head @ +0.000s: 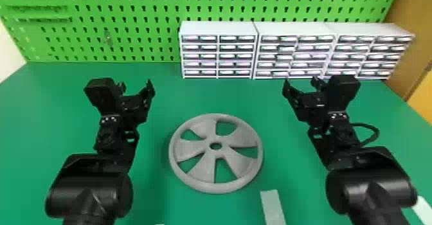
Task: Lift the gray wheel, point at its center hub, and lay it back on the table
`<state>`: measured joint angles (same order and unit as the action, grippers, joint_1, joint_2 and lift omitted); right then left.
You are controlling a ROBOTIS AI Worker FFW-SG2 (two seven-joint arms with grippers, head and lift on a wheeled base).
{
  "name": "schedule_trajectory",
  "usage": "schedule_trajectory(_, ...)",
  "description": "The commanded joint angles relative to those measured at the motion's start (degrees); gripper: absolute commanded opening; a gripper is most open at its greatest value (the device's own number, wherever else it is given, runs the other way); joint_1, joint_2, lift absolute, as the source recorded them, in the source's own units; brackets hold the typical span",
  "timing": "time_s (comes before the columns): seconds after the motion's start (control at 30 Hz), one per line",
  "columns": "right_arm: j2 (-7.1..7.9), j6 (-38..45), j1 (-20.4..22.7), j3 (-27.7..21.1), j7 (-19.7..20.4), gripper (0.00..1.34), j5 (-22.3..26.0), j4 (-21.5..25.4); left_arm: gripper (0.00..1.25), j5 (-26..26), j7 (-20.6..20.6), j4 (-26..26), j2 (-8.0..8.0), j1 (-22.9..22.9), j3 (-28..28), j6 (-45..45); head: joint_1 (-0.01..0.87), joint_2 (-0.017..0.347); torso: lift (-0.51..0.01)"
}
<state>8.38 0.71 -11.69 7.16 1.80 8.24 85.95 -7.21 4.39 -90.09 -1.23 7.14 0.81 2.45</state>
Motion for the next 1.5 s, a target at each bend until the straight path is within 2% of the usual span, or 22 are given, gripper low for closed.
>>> schedule_trajectory(0.0, 0.05, 2.0, -0.3, 0.3, 0.0, 0.85, 0.2, 0.1, 0.73, 0.0, 0.0, 0.0, 0.00, 0.0, 0.0, 0.0, 0.692, 0.048, -0.096)
schedule_trajectory(0.2, -0.03, 7.6, -0.9, 0.4, 0.0, 0.85, -0.2, 2.1, 0.73, 0.1, 0.0, 0.0, 0.00, -0.1, 0.0, 0.0, 0.692, 0.048, -0.096)
schedule_trajectory(0.43, -0.39, 19.2, -2.3, 0.8, 0.1, 0.85, -1.7, 6.4, 0.73, 0.3, 0.1, -0.1, 0.00, -0.1, 0.1, 0.1, 0.692, 0.048, -0.096)
schedule_trajectory(0.67, -0.47, 30.6, -4.6, 3.5, 3.8, 0.85, 1.1, 9.7, 0.73, 0.4, 0.4, -0.1, 0.00, -0.1, 0.2, 0.3, 0.692, 0.048, -0.096)
schedule_trajectory(0.77, -0.30, 35.3, -6.1, 5.1, 5.9, 0.85, 3.4, 10.3, 0.73, 0.4, 0.4, -0.2, 0.00, -0.1, 0.3, 0.4, 0.692, 0.048, -0.096)
schedule_trajectory(1.0, -0.30, 44.6, -9.5, 6.6, 7.3, 0.86, 7.5, 11.3, 0.72, 0.7, 0.5, -0.5, 0.00, -0.3, 0.2, 0.8, 0.692, 0.048, -0.096)
schedule_trajectory(1.13, -0.30, 49.7, -11.0, 7.3, 11.8, 0.86, 11.7, 12.4, 0.72, 1.0, 0.7, -1.0, 0.00, -0.5, 0.1, 1.2, 0.692, 0.048, -0.096)
schedule_trajectory(1.3, 0.41, 54.7, -12.7, 8.1, 16.0, 0.86, 17.5, 12.7, 0.72, 1.6, 0.8, -1.7, -0.09, -0.7, -0.2, 1.9, 0.692, 0.048, -0.096)
schedule_trajectory(1.47, 1.28, 60.0, -14.9, 8.4, 22.0, 0.86, 26.0, 11.2, 0.72, 3.4, 1.1, -4.0, -0.79, -1.0, 0.2, 3.7, 0.692, 0.048, -0.096)
